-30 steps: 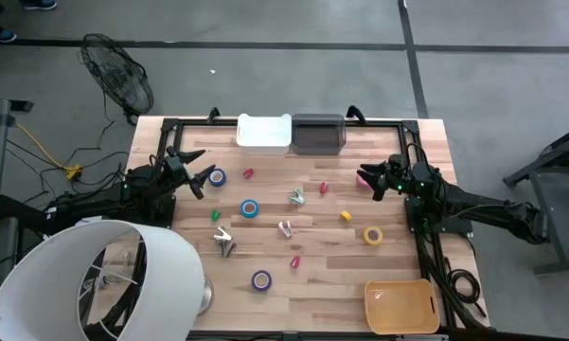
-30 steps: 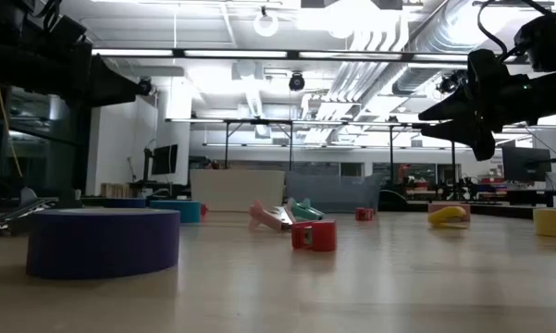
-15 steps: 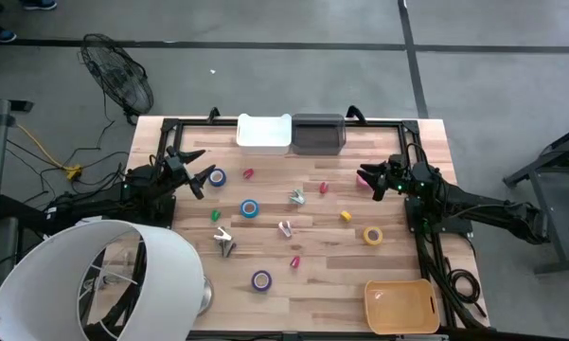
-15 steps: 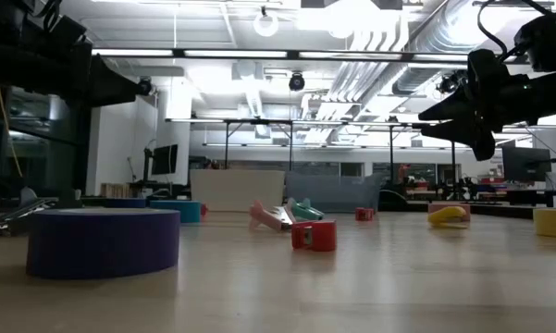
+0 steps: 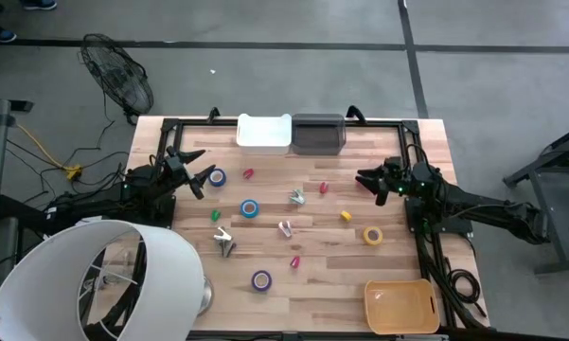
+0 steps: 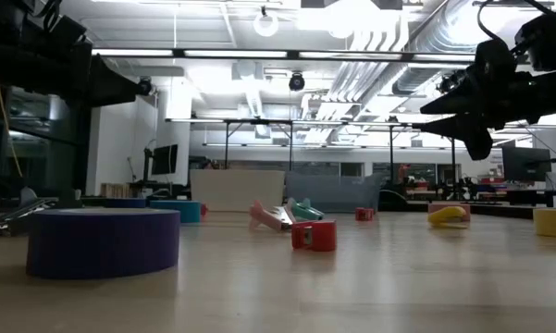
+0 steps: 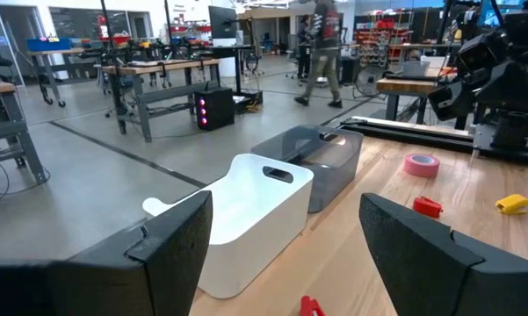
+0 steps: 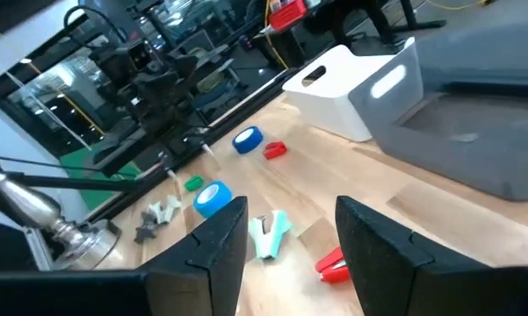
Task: Pick and place Stapler, Stapler remover, tape
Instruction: Put the pink tape into the yellow bin
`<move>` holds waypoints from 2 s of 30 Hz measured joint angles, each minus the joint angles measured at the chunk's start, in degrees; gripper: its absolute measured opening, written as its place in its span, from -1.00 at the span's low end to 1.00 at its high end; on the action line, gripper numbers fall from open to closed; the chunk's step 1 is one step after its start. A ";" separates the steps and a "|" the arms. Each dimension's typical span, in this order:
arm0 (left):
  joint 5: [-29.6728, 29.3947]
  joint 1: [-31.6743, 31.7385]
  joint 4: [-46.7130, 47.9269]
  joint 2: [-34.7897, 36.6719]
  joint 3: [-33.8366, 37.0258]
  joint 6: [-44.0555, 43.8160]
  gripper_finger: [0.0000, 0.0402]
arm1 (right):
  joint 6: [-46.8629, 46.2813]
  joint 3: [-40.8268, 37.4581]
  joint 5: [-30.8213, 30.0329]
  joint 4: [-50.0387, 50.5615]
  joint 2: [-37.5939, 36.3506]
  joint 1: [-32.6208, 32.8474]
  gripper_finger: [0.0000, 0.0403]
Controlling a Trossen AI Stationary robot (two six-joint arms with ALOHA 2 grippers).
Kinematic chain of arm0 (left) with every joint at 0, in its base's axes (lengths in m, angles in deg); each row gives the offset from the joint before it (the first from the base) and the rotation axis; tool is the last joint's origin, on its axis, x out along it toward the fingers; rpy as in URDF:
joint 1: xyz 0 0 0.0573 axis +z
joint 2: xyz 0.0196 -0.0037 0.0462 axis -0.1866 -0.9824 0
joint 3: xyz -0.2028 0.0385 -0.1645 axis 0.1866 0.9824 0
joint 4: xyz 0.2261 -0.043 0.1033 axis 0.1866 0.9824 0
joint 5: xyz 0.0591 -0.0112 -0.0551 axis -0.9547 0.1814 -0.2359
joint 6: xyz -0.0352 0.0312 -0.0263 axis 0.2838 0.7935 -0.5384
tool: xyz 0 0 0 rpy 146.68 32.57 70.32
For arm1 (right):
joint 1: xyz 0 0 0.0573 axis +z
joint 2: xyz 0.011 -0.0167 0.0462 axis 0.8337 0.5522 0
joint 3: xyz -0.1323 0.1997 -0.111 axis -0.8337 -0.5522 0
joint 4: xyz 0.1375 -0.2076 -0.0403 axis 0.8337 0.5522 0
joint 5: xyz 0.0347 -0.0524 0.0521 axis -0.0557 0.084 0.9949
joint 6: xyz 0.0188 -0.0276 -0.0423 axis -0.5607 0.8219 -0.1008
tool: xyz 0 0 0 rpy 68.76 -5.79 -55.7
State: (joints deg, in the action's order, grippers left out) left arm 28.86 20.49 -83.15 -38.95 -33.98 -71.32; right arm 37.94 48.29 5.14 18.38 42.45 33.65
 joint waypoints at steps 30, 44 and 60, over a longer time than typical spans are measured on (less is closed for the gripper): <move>0.01 0.00 -0.01 -0.01 0.01 0.01 0.42 | -20.10 28.78 -12.59 57.10 31.09 -8.31 -0.18; 0.00 0.00 0.01 0.00 0.01 0.00 0.42 | -14.14 34.79 -7.87 56.37 46.89 -14.11 -0.18; 0.00 -0.01 0.01 0.00 -0.01 0.01 0.42 | -13.60 35.58 -6.44 52.01 59.04 -15.47 -0.18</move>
State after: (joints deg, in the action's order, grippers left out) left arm 28.86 20.48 -83.14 -38.95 -33.99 -71.31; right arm 24.35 83.87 -1.31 70.38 101.49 18.18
